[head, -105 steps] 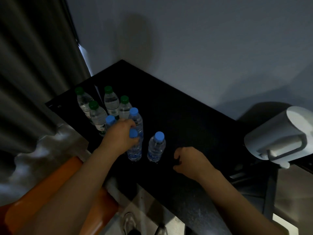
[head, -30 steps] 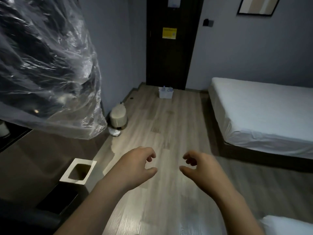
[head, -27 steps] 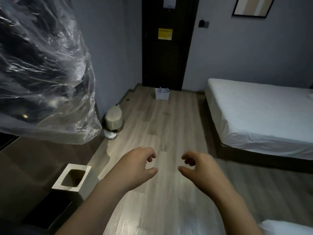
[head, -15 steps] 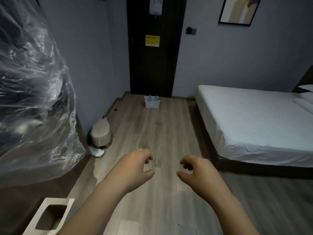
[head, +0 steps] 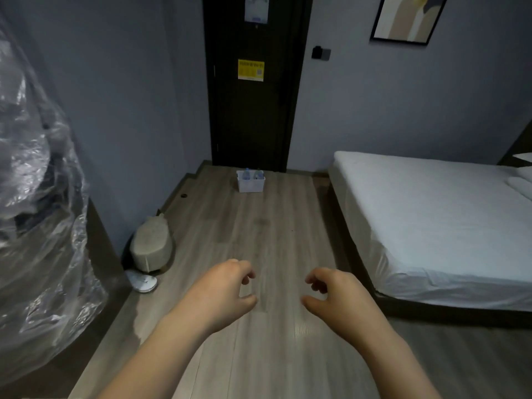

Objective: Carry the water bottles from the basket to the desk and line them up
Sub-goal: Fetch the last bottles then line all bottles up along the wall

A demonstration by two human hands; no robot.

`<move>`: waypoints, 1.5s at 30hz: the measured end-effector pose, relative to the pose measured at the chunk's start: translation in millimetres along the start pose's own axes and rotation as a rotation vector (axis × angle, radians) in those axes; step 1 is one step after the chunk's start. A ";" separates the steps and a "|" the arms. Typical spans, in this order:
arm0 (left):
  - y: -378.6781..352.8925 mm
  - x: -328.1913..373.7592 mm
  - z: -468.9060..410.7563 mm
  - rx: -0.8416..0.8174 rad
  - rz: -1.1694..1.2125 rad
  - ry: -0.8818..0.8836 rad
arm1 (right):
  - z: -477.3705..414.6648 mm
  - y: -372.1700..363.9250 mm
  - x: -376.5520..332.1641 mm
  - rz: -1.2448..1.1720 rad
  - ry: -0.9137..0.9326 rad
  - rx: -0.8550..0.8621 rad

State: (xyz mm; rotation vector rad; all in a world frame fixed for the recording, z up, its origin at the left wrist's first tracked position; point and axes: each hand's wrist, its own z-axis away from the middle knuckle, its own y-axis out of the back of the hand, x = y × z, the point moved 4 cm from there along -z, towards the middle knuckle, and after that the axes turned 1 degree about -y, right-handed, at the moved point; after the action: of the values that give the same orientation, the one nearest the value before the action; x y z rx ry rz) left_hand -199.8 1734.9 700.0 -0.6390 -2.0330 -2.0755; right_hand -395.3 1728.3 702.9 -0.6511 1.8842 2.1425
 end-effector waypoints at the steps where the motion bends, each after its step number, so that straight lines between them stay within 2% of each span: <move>1: -0.7 0.8 -15.9 0.001 -0.006 0.000 | -16.0 4.9 4.9 -0.002 0.006 0.002; 15: 2.2 -7.2 -230.1 0.026 -0.028 0.040 | -229.8 54.7 60.8 0.033 0.068 -0.035; 22: 3.1 -57.2 -340.3 0.014 -0.001 0.030 | -349.3 45.4 57.3 0.018 0.053 -0.056; 34: 54.4 -159.8 -547.2 -0.024 0.031 -0.038 | -572.1 52.8 12.1 0.003 -0.009 -0.046; 45: 51.5 -215.8 -744.7 -0.049 0.039 0.019 | -783.0 61.8 43.9 0.024 -0.062 -0.125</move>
State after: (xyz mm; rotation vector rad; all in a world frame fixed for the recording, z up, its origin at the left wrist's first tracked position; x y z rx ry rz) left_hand -123.0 962.2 672.6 -0.6585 -1.9498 -2.1068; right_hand -316.6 946.1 672.7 -0.5808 1.7465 2.2832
